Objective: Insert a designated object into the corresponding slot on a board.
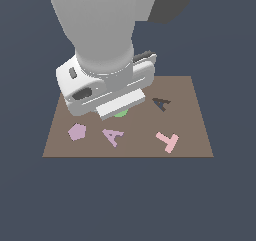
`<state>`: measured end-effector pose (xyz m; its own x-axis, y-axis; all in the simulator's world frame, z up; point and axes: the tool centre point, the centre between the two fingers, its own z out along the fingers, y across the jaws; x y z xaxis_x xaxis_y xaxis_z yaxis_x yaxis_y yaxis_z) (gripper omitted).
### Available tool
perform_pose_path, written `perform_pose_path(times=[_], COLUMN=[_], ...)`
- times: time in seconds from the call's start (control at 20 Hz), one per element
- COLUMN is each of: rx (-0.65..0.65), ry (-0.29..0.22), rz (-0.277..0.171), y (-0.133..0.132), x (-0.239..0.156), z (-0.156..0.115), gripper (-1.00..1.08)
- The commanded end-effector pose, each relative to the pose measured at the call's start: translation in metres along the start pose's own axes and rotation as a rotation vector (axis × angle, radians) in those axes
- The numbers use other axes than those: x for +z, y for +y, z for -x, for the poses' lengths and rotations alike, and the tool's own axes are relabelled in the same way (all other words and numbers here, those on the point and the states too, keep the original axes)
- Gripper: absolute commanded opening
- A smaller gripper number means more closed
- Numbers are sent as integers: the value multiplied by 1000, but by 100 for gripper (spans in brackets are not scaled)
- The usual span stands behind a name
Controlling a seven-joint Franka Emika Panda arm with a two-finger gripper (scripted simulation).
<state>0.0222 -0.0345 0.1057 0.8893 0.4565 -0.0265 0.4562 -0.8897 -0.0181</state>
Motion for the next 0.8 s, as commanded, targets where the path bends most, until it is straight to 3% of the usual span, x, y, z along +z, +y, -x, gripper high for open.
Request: perform_pose_path(times=[0.0,0.75], rx=[-92,-495], ry=[3,17], rz=[4,21], y=[9,41], x=[9,46], z=[-6,-45], gripper=[100,100])
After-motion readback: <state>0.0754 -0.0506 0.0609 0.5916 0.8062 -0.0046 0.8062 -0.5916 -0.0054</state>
